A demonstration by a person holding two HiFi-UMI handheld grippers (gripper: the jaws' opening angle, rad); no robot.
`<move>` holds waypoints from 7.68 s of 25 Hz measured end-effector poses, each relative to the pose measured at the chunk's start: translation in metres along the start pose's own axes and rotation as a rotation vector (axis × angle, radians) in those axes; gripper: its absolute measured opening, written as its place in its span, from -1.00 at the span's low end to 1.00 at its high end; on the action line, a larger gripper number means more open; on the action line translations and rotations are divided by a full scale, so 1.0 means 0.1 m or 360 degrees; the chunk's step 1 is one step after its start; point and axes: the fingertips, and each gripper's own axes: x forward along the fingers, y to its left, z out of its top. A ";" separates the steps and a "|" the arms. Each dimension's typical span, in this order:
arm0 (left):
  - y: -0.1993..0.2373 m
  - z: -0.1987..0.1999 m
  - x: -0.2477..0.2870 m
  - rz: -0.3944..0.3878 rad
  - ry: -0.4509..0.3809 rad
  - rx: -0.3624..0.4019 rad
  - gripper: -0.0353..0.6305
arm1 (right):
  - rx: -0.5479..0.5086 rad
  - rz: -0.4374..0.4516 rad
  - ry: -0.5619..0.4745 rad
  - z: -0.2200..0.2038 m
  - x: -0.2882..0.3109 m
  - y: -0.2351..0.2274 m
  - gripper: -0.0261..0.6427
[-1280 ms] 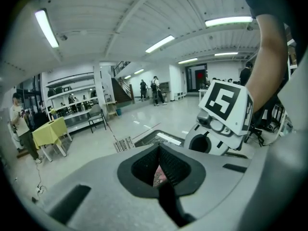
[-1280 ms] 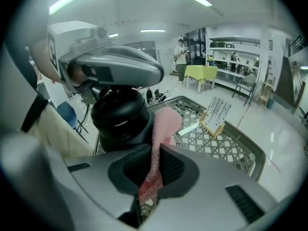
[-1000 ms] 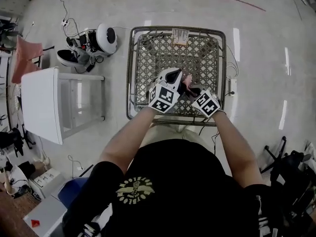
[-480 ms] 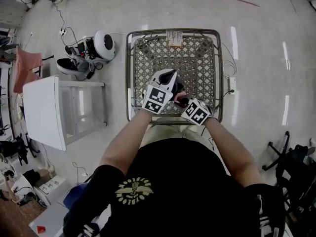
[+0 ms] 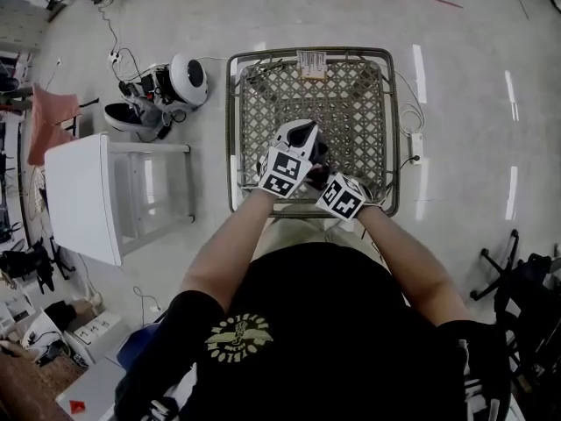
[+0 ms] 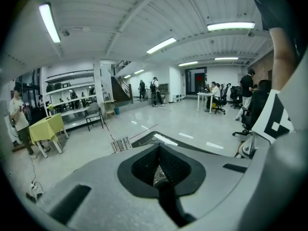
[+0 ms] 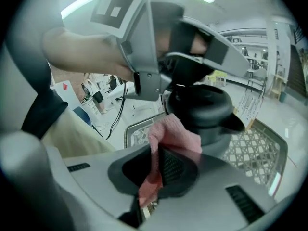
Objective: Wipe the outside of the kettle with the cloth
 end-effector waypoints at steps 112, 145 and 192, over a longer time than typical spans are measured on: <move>0.03 -0.01 -0.01 -0.0004 -0.0045 -0.0034 -0.87 | -0.0336 0.0025 0.0369 -1.09 0.45 -1.06 -0.86; 0.06 -0.04 0.03 -0.0004 0.0001 -0.0087 -0.87 | -0.0099 -0.0266 0.0203 -0.97 0.16 -1.40 -0.85; -0.62 1.30 -2.14 0.0455 -0.0711 -0.0445 -0.87 | 0.0106 -0.1079 -0.0909 0.44 -3.37 -0.18 -0.89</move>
